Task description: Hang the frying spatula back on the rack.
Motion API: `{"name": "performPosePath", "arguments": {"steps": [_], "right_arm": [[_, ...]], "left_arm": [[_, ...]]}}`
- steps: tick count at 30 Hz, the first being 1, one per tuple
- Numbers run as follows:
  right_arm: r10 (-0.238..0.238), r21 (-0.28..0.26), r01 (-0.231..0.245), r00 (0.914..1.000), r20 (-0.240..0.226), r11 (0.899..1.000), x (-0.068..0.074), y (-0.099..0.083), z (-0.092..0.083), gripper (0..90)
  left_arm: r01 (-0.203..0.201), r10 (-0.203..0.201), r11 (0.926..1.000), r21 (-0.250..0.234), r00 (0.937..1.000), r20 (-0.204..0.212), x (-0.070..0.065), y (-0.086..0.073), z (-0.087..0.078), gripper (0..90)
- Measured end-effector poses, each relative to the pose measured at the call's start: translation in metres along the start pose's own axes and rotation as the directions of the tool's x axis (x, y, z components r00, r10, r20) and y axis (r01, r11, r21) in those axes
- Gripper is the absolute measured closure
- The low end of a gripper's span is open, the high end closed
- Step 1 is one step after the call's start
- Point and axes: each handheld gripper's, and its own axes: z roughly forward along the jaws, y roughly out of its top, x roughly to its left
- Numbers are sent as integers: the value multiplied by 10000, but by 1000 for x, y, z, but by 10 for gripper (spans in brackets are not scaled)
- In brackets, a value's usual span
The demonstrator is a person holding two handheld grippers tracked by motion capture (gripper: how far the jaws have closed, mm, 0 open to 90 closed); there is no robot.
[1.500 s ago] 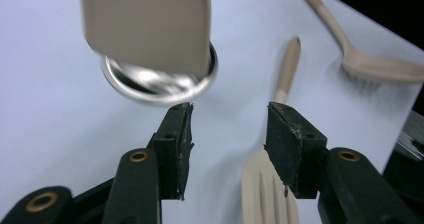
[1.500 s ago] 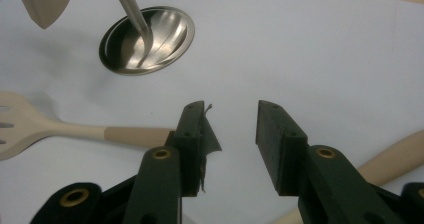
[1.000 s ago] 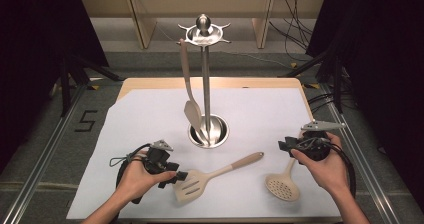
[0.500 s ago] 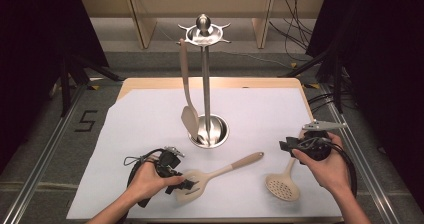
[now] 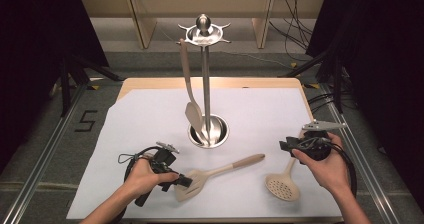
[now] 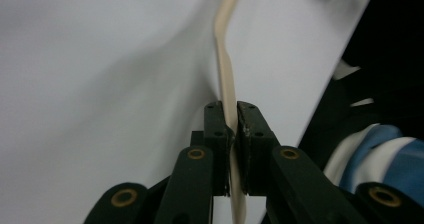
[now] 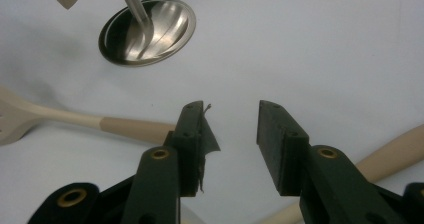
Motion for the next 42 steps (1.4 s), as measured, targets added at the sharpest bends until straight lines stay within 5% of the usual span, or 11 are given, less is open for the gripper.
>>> {"name": "performPosePath", "arguments": {"steps": [6, 7, 18, 24, 27, 29, 32, 33, 36, 37, 42], "right_arm": [[54, -171, -52, 9999, 130, 9998, 1, -1, 1, 642], [399, -199, -399, 9992, -11, 9990, 3, -1, 2, 643], [252, -152, -254, 9996, -138, 9996, 2, 0, 3, 645], [203, -174, -201, 9997, 107, 9996, 4, 1, 4, 645], [391, 0, -391, 9992, 29, 9992, 6, 1, 4, 644], [71, -90, -70, 9998, 177, 9999, 4, 1, 4, 643], [-212, -174, 216, 9996, 204, 9996, 1, 0, 4, 642], [390, -73, -391, 9992, -131, 9992, 5, 0, 4, 641], [574, 44, -573, 9983, -130, 9983, 5, -1, 4, 640], [574, 44, -573, 9983, -130, 9983, 5, -1, 4, 640], [2, -83, -2, 10000, 77, 10000, 3, 0, 5, 641]], "left_arm": [[-344, 345, 9994, 27, 9977, -589, 13, -5, -19, 846], [-228, 227, 9997, -17, 9980, -593, 18, -8, -25, 846], [569, -564, 9976, 406, 9983, -146, 52, -32, -58, 841], [768, -743, 9957, 510, 9960, -489, 64, -36, -68, 815], [415, -343, 9967, 703, 9943, -1010, 66, -34, -68, 750], [68, 75, 9972, 739, 9814, -1916, 66, -32, -65, 664], [-737, 929, 9944, 762, 9521, -2914, 63, -28, -64, 569], [-893, 1068, 9936, 692, 9423, -3174, 61, -28, -64, 545], [-1244, 1139, 9922, 16, 9033, -4136, 55, -22, -68, 491], [-1244, 1139, 9922, 16, 9033, -4136, 55, -22, -68, 492], [-2300, 1798, 9713, -601, 8762, -4472, 37, -7, -70, 507]]}}
